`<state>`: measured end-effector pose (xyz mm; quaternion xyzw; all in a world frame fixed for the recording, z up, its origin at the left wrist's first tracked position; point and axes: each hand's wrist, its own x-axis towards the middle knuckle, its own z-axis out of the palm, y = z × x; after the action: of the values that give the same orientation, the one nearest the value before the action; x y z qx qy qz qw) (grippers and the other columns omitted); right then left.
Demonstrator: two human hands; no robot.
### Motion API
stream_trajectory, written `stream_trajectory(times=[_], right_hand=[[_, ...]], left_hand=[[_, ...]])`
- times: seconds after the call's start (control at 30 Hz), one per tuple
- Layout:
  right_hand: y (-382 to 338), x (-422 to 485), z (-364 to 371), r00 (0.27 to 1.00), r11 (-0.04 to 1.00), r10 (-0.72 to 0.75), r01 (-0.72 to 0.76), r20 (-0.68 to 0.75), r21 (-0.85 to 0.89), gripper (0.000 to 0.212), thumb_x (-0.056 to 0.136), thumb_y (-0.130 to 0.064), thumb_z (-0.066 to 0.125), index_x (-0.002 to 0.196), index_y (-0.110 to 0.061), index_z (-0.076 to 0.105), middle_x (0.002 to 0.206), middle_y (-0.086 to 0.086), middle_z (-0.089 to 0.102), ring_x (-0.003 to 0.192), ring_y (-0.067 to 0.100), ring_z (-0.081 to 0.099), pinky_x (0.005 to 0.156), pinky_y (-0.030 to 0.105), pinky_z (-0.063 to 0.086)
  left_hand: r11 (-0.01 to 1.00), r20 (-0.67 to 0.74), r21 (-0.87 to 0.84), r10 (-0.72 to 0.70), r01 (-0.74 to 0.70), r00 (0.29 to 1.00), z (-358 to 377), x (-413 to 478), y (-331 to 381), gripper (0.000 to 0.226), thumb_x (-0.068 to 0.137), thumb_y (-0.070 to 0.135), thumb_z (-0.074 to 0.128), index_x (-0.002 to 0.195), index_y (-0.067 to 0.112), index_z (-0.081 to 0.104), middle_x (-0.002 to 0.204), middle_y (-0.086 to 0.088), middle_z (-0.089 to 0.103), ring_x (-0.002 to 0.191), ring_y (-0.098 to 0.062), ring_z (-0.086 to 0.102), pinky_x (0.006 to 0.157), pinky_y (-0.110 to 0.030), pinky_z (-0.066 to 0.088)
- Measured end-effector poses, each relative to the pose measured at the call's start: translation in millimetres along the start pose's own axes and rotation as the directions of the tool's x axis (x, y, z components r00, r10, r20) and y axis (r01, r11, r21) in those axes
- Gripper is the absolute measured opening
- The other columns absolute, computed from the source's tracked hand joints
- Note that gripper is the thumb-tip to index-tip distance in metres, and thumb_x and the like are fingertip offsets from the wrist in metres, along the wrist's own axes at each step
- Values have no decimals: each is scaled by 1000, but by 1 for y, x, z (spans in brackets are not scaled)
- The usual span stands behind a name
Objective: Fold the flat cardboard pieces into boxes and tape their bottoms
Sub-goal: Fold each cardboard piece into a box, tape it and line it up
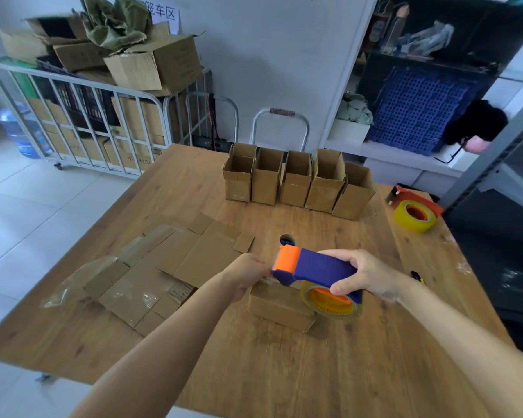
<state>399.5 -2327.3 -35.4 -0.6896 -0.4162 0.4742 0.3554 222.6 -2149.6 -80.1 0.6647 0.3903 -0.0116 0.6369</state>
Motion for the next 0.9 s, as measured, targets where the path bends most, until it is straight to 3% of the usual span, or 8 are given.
stream_trajectory(times=[0.2,0.37,0.53,0.67,0.73,0.8,0.9], right_hand=[[-3,0,2,1000,996,-5,5,-2,-86,66,65,-28,81,127,-28,57,113,-7,67,106,15,63,78,27,56],[-22,3,3,998,943,15,4,55,-334,67,66,-36,82,127,-33,55,114,-10,62,102,11,62,81,26,57],[-40,4,14,997,806,47,-2,61,-592,87,65,-39,87,138,-42,38,124,-18,51,106,7,55,85,23,52],[-43,7,16,999,673,45,-31,-1,-739,106,65,-45,83,149,-41,18,127,-10,49,103,12,56,86,30,54],[-41,8,19,1000,617,21,-15,-3,-787,102,65,-44,79,147,-42,18,119,-8,52,97,14,58,81,35,56],[-39,9,22,999,576,-29,5,-14,-817,88,65,-42,77,139,-42,28,110,-8,55,90,14,59,76,34,56],[-37,10,26,991,389,-104,-42,-89,-920,77,71,-42,73,137,-31,33,107,-5,55,89,14,59,74,31,56]], left_hand=[[1000,50,17,1,-2,999,-4,5,-3,21,83,3,61,65,11,55,70,-7,54,71,-19,49,67,-30,41],[998,-8,63,31,-31,999,-6,11,-6,26,80,3,59,60,14,47,62,-2,47,67,-17,44,65,-29,36],[985,12,145,92,-92,996,-8,12,-9,21,83,12,60,65,14,49,62,1,48,62,-13,43,62,-26,35],[989,10,114,95,-96,995,-11,16,-12,16,80,16,60,68,16,50,68,-1,52,71,-16,49,70,-32,39],[992,8,88,94,-94,996,-10,17,-13,14,82,17,60,71,16,52,69,-1,54,73,-16,50,71,-31,40],[993,4,70,97,-97,995,-9,18,-15,11,84,16,60,75,14,53,72,-2,55,73,-15,51,72,-30,41],[993,-6,71,90,-90,996,-9,19,-16,10,83,15,60,76,13,54,74,-4,56,75,-16,52,73,-31,42]])
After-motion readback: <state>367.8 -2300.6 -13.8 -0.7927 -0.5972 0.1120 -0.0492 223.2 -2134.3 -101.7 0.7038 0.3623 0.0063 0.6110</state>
